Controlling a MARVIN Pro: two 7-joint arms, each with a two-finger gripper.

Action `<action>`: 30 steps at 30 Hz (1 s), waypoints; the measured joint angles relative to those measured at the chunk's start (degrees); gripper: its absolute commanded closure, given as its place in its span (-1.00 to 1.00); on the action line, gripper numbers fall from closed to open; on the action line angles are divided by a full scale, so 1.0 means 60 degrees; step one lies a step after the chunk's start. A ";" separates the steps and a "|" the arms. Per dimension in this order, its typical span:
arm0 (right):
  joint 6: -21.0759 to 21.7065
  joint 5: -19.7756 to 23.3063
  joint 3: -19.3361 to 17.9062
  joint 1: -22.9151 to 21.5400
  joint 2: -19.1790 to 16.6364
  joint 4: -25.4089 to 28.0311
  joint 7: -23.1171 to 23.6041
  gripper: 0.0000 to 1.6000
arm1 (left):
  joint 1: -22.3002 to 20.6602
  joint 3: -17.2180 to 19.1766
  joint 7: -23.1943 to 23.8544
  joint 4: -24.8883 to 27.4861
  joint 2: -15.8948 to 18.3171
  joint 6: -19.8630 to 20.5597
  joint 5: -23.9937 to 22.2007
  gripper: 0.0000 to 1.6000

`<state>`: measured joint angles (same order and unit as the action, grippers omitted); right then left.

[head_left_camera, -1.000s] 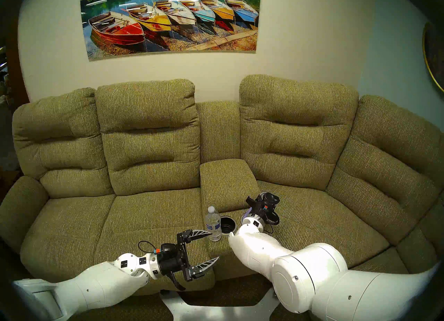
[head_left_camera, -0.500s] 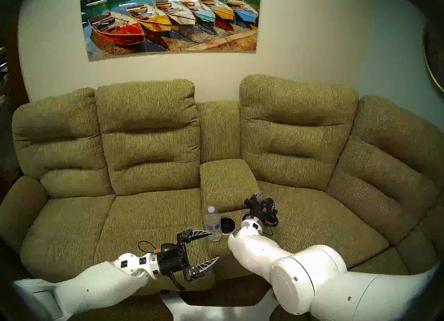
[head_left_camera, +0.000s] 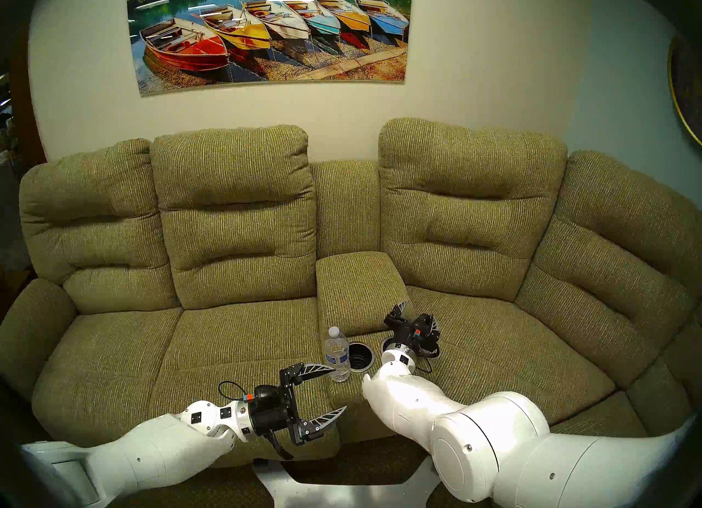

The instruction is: Put bottles into cup holders

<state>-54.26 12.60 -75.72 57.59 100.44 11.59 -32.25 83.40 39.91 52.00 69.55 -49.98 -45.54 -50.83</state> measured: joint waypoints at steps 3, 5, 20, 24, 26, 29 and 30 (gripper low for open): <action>-0.0018 -0.0400 0.0212 0.0272 -0.0124 0.0393 -0.0309 -1.00 | 0.0000 0.0000 0.0000 0.0000 0.0000 0.0000 0.0000 -1.00; -0.0028 -0.0689 0.0337 0.0540 -0.0250 0.0717 -0.0588 -1.00 | 0.0000 0.0000 0.0000 0.0000 0.0000 0.0000 0.0000 -1.00; -0.0055 -0.1976 0.0532 0.2042 -0.1292 0.2650 -0.2440 -1.00 | -0.0002 0.0000 0.0000 -0.0001 -0.0002 -0.0002 -0.0001 -1.00; -0.0061 -0.2126 0.0378 0.2314 -0.1588 0.3137 -0.2837 -1.00 | 0.0001 0.0000 -0.0002 0.0019 0.0008 -0.0005 -0.0001 -1.00; -0.0065 -0.2219 0.0281 0.2500 -0.1782 0.3448 -0.2944 -1.00 | 0.0031 -0.0006 -0.0009 0.0108 0.0066 -0.0011 0.0028 -1.00; -0.0069 -0.2312 0.0187 0.2737 -0.1962 0.3839 -0.2951 -1.00 | 0.0123 -0.0005 -0.0080 0.0247 0.0191 -0.0013 0.0080 -1.00; -0.0070 -0.2336 0.0149 0.2836 -0.2023 0.3991 -0.2948 -1.00 | 0.0172 0.0007 -0.0141 0.0301 0.0254 -0.0019 0.0114 -1.00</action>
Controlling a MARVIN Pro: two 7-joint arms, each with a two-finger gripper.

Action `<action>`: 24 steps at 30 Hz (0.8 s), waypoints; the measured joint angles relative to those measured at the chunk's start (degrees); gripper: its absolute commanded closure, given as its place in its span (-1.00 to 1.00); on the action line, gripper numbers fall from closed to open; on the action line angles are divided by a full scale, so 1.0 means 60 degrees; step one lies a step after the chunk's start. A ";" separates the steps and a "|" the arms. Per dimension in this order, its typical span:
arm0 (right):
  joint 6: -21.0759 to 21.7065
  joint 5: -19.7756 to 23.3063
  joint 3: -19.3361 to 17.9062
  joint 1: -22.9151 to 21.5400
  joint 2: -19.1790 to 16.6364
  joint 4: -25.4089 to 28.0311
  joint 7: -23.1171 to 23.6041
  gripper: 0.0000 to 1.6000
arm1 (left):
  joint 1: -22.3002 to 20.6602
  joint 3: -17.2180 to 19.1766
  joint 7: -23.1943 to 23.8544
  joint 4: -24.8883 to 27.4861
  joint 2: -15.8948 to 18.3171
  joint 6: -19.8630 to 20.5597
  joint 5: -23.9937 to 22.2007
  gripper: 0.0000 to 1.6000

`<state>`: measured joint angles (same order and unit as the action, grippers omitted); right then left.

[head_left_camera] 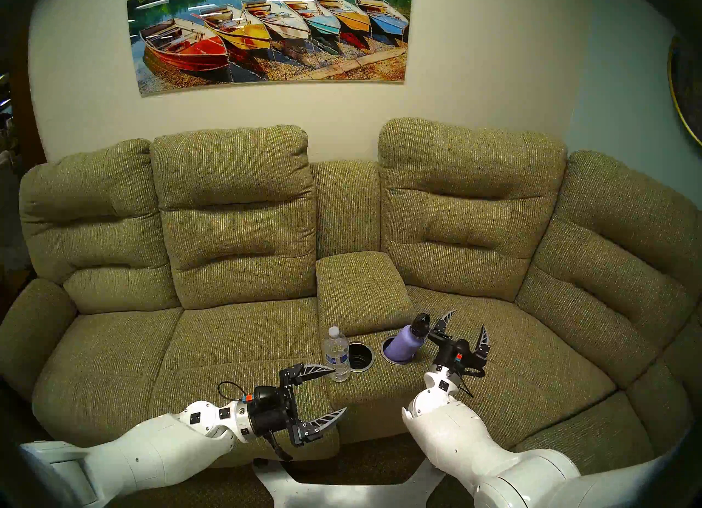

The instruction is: Put bottles into cup holders

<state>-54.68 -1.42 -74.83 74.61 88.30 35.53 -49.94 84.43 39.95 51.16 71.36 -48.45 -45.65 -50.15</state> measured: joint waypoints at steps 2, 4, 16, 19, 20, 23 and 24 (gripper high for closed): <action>-0.0002 -0.0011 -0.0082 0.0199 -0.0092 0.0301 0.0014 -1.00 | 0.0086 0.0043 -0.0123 0.0064 0.0129 -0.0031 0.0068 -1.00; -0.0005 -0.0009 -0.0159 0.0389 -0.0173 0.0577 0.0030 -1.00 | 0.0163 0.0112 -0.0215 0.0125 0.0263 -0.0093 0.0090 -1.00; -0.0012 0.0327 -0.0448 0.1255 -0.0463 0.1636 0.0070 -1.00 | -0.0011 0.0416 -0.0309 -0.0503 0.0467 -0.0222 0.0006 -1.00; -0.0012 0.0404 -0.0494 0.1447 -0.0484 0.1895 0.0066 -1.00 | -0.0189 0.0417 -0.0144 -0.0796 0.0318 -0.0199 -0.0063 -1.00; -0.0013 0.0429 -0.0507 0.1520 -0.0489 0.1991 0.0064 -1.00 | -0.0274 0.0416 -0.0074 -0.0965 0.0235 -0.0179 -0.0084 -1.00; -0.0014 0.0473 -0.0525 0.1707 -0.0491 0.2211 0.0062 -1.00 | -0.0530 0.0415 0.0158 -0.1494 -0.0008 -0.0076 -0.0179 -1.00; -0.0014 0.0484 -0.0525 0.1781 -0.0490 0.2276 0.0063 -1.00 | -0.0648 0.0417 0.0252 -0.1720 -0.0116 -0.0005 -0.0239 -1.00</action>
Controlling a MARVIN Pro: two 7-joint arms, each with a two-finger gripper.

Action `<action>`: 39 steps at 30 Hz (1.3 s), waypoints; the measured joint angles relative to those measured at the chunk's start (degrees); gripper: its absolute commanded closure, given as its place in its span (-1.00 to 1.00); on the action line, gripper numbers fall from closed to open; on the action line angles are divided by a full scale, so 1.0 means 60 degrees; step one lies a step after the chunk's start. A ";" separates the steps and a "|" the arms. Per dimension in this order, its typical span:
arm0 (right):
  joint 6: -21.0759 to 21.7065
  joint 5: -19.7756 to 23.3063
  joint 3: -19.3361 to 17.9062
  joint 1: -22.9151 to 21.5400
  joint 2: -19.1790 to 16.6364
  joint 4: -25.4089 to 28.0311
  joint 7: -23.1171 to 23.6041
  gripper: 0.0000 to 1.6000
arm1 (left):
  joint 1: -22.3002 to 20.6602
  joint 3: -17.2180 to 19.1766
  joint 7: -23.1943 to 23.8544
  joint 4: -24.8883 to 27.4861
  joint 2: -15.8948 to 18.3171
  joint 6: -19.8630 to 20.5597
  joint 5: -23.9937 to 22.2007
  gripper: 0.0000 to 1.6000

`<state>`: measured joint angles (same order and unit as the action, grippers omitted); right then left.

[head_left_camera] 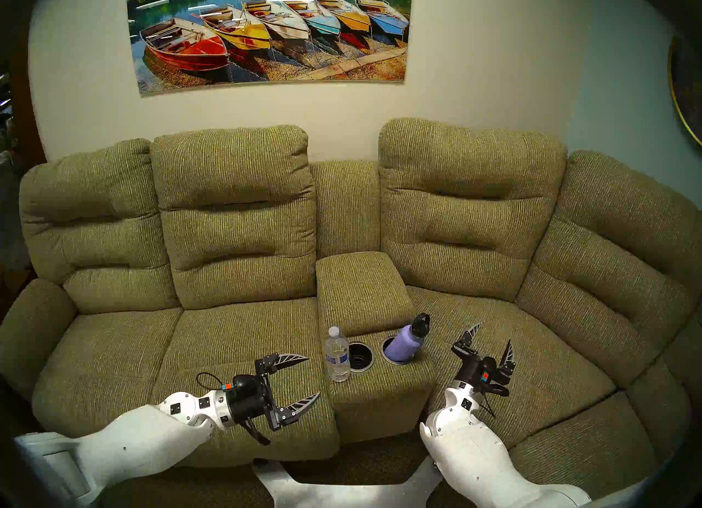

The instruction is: Put bottles into cup holders

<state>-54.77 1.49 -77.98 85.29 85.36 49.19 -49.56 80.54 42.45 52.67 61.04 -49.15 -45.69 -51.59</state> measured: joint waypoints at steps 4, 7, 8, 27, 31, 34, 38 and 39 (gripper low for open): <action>-0.0001 0.0022 0.0020 0.0199 0.0014 0.0123 0.0002 -1.00 | -0.0364 0.0023 0.0268 -0.0538 -0.0334 0.0284 -0.0212 -1.00; -0.0001 0.0022 0.0041 0.0335 0.0035 0.0203 0.0003 -1.00 | -0.0680 0.0030 0.0458 -0.0897 -0.0634 0.0566 -0.0337 -1.00; -0.0001 0.0022 0.0044 0.0359 0.0040 0.0219 0.0003 -1.00 | -0.0745 0.0030 0.0495 -0.0980 -0.0698 0.0628 -0.0363 -1.00; -0.0004 -0.0011 0.0079 0.0875 0.0152 0.0585 0.0005 -1.00 | -0.2455 0.0104 0.1486 -0.4295 -0.2730 0.1989 -0.0999 -1.00; -0.0005 -0.0008 0.0060 0.0891 0.0165 0.0617 0.0005 -1.00 | -0.2775 0.0103 0.1730 -0.4927 -0.3192 0.2225 -0.1079 -1.00; -0.0005 0.0001 0.0016 0.0887 0.0165 0.0623 0.0003 -1.00 | -0.2936 0.0103 0.1874 -0.5284 -0.3431 0.2344 -0.1130 -1.00; -0.0005 0.0015 -0.0066 0.0875 0.0164 0.0625 0.0003 -1.00 | -0.3135 0.0122 0.2031 -0.5818 -0.3737 0.2519 -0.1202 -1.00; -0.0005 0.0018 -0.0089 0.0873 0.0164 0.0625 0.0003 -1.00 | -0.3180 0.0132 0.2073 -0.5947 -0.3808 0.2567 -0.1223 -1.00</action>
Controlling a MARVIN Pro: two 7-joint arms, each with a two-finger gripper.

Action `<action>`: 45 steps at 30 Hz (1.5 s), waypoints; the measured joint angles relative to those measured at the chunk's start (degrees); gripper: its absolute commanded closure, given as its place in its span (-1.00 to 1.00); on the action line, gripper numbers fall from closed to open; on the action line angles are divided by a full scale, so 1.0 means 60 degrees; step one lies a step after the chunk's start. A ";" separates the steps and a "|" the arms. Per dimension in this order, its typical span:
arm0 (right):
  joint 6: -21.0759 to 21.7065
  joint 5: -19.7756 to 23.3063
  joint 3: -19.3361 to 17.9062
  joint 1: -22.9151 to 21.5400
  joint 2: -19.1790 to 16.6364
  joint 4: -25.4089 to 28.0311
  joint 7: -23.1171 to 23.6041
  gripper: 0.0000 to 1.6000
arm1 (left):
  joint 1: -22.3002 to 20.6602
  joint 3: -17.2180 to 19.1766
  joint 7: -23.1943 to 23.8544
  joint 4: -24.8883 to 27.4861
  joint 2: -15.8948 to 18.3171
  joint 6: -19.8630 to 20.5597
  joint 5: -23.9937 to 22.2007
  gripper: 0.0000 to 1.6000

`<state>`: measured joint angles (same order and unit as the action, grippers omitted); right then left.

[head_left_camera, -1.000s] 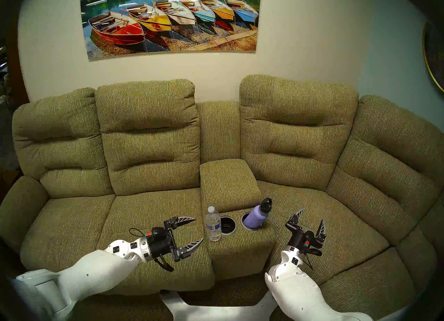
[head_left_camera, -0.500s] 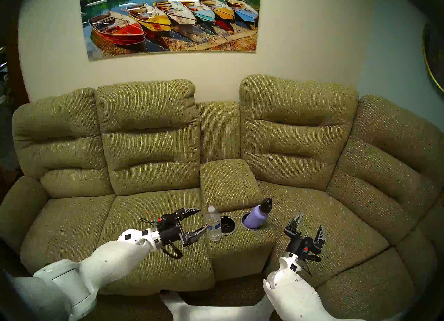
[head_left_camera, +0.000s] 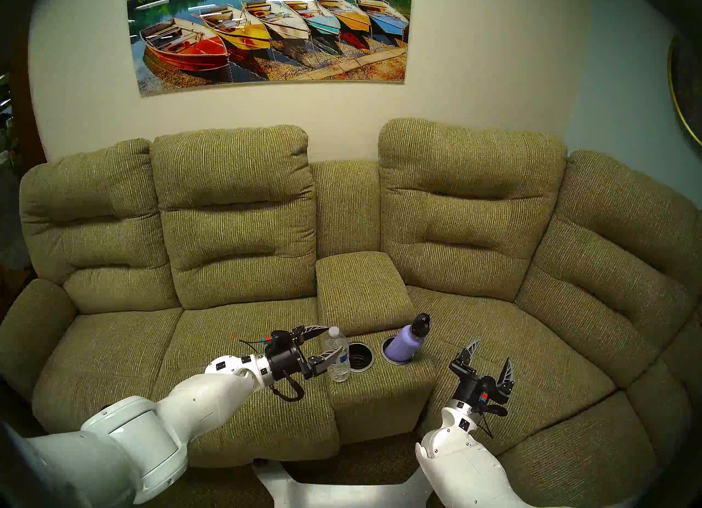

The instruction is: Put bottles into cup holders

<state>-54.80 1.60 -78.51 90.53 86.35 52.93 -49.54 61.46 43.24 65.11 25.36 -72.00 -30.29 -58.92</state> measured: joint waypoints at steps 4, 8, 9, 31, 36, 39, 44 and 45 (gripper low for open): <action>0.0000 0.0009 -0.0079 -0.0006 0.0000 0.0000 0.0001 -1.00 | -0.0170 0.0036 0.0124 -0.0431 -0.0225 0.0204 -0.0073 -1.00; 0.0000 0.0015 -0.0154 -0.0010 0.0000 0.0000 0.0002 -1.00 | -0.0356 0.0036 0.0188 -0.0815 -0.0421 0.0421 -0.0086 -1.00; 0.0000 0.0016 -0.0167 -0.0010 0.0000 0.0000 0.0003 -1.00 | -0.0389 0.0035 0.0196 -0.0877 -0.0455 0.0456 -0.0086 -1.00; -0.0001 -0.0109 -0.0256 -0.0009 -0.0002 -0.0092 0.0040 -1.00 | -0.0973 -0.0520 -0.0034 -0.2247 -0.1370 0.1173 0.0296 -1.00; -0.0001 -0.0163 -0.0230 0.0003 -0.0042 -0.0150 0.0085 -1.00 | -0.1112 -0.0648 -0.0272 -0.2467 -0.1481 0.1277 0.0454 -1.00; -0.0001 -0.0190 -0.0224 0.0011 -0.0082 -0.0179 0.0121 -1.00 | -0.1200 -0.0703 -0.0404 -0.2571 -0.1524 0.1317 0.0523 -1.00; -0.0001 -0.0234 -0.0213 0.0028 -0.0143 -0.0214 0.0180 -1.00 | -0.1312 -0.0805 -0.0649 -0.2751 -0.1606 0.1386 0.0661 -0.69; -0.0002 -0.0245 -0.0208 0.0033 -0.0159 -0.0222 0.0198 -1.00 | -0.1335 -0.0834 -0.0729 -0.2801 -0.1636 0.1410 0.0702 -0.36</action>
<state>-54.81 0.13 -79.76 90.73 85.39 51.60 -48.36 53.45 38.24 60.73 8.55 -81.82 -21.83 -54.71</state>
